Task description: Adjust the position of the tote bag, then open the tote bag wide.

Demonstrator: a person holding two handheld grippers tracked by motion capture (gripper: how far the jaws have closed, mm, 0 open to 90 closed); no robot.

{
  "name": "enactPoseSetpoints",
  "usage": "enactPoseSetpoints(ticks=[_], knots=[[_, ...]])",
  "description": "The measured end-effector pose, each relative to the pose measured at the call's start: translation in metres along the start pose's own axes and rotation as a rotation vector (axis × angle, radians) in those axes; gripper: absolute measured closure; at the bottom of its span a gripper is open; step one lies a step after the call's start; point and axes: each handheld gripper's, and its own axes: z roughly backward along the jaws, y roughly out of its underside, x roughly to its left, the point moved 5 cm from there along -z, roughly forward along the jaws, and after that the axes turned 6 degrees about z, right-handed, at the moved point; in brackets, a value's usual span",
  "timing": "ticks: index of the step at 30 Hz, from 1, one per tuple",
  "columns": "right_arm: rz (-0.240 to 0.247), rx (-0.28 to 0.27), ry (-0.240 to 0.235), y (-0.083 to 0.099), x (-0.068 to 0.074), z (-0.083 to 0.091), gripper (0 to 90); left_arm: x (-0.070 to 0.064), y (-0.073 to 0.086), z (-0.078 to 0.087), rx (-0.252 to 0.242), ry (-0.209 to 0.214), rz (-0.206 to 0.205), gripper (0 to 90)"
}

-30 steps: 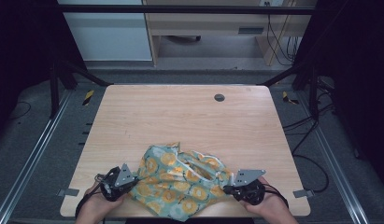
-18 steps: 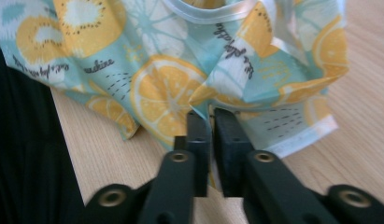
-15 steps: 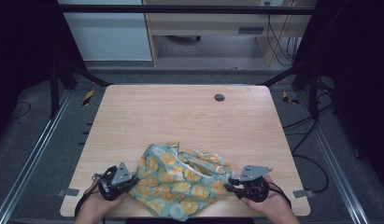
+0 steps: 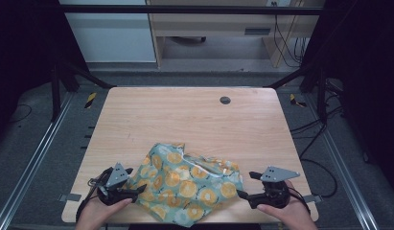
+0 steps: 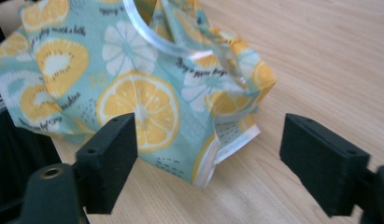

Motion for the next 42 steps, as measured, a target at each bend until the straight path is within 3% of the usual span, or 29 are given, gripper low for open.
enactPoseSetpoints(ticks=[1,6,11,14,17,19,21,25,29,35,42], knots=[[-0.019,-0.012,0.004,-0.005,-0.003,0.006,15.5,-0.001,-0.003,0.003,-0.029,0.007,0.017,14.7],[-0.017,-0.054,0.007,-0.018,-0.011,0.014,12.3,-0.004,-0.008,0.006,-0.065,0.027,0.034,9.4],[-0.011,-0.083,0.030,-0.047,-0.025,0.018,22.3,-0.011,-0.018,0.010,-0.109,0.028,0.034,8.5],[-0.003,-0.063,0.045,-0.056,-0.029,0.015,25.2,-0.012,-0.022,0.012,-0.110,0.026,0.036,8.5],[-0.005,-0.003,0.067,-0.069,-0.037,-0.001,33.6,-0.012,-0.035,0.014,-0.123,0.020,0.031,8.6],[-0.002,0.005,0.068,-0.070,-0.038,-0.006,35.5,-0.012,-0.042,0.014,-0.126,0.026,0.031,8.6],[0.003,0.042,0.067,-0.078,-0.043,-0.027,40.5,-0.013,-0.055,0.012,-0.125,0.017,0.022,8.6],[0.014,0.067,0.061,-0.085,-0.049,-0.047,45.2,-0.015,-0.065,0.003,-0.129,0.019,0.024,9.1],[0.012,0.083,0.051,-0.089,-0.052,-0.059,47.0,-0.020,-0.059,-0.007,-0.108,0.024,0.018,9.0],[-0.004,0.124,0.017,-0.087,-0.055,-0.078,44.7,-0.025,-0.040,-0.022,-0.025,0.014,-0.026,9.9],[0.000,0.136,-0.012,-0.082,-0.051,-0.085,42.7,-0.025,-0.035,-0.028,0.003,0.023,-0.018,10.2]])
